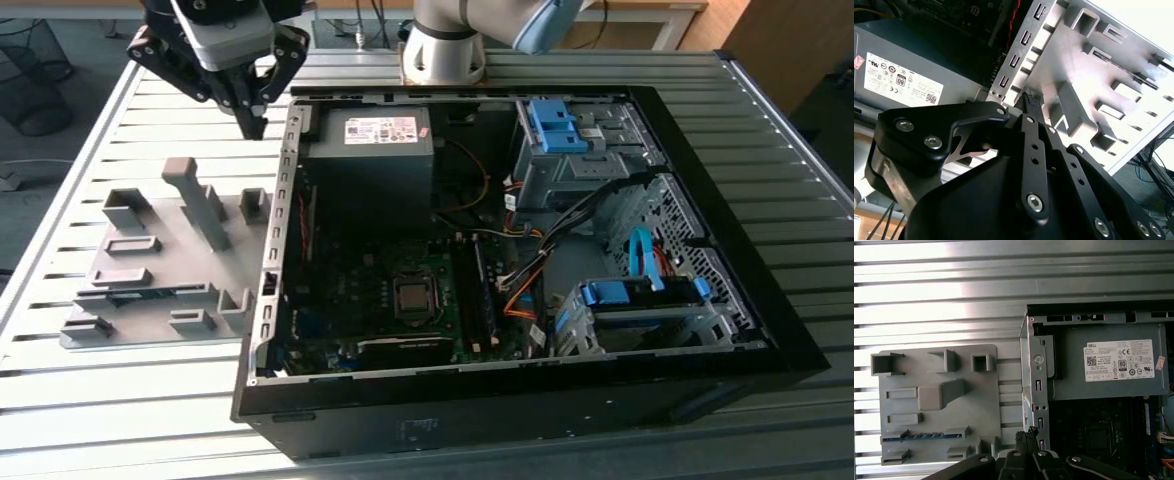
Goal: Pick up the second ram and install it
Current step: 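Reach for the second ram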
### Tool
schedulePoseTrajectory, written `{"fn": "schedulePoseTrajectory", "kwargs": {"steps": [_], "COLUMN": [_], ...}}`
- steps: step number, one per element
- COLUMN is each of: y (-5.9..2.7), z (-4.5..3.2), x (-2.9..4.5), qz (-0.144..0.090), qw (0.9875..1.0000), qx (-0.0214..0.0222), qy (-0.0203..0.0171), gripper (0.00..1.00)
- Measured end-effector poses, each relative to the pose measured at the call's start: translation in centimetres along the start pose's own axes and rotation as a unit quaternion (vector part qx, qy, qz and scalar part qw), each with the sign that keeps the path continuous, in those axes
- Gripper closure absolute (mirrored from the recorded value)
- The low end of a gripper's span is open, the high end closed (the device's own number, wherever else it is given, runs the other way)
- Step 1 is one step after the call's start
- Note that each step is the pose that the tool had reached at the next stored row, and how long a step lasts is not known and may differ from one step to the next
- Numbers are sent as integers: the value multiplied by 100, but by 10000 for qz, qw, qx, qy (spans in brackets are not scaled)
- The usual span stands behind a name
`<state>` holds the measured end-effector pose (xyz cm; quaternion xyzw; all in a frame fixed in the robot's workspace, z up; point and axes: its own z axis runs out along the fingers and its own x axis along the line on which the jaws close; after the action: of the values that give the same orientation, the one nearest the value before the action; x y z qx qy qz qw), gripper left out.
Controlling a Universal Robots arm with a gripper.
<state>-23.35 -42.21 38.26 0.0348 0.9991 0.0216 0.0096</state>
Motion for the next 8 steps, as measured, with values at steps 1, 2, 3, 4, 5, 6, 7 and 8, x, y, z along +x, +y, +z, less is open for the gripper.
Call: {"fn": "schedulePoseTrajectory", "kwargs": {"steps": [1,2,3,4,5,6,7,8], "y": [0,0,0,0,0,0,0,0], "z": [0,0,0,0,0,0,0,0], "x": [1,1,1,1,1,1,1,2], "qz": [0,0,0,0,0,0,0,0], "qw": [10000,10000,10000,10000,10000,10000,10000,10000], "qx": [0,0,0,0,0,0,0,-1], "qy": [0,0,0,0,0,0,0,0], "gripper": [90,90,90,90,90,90,90,90]}}
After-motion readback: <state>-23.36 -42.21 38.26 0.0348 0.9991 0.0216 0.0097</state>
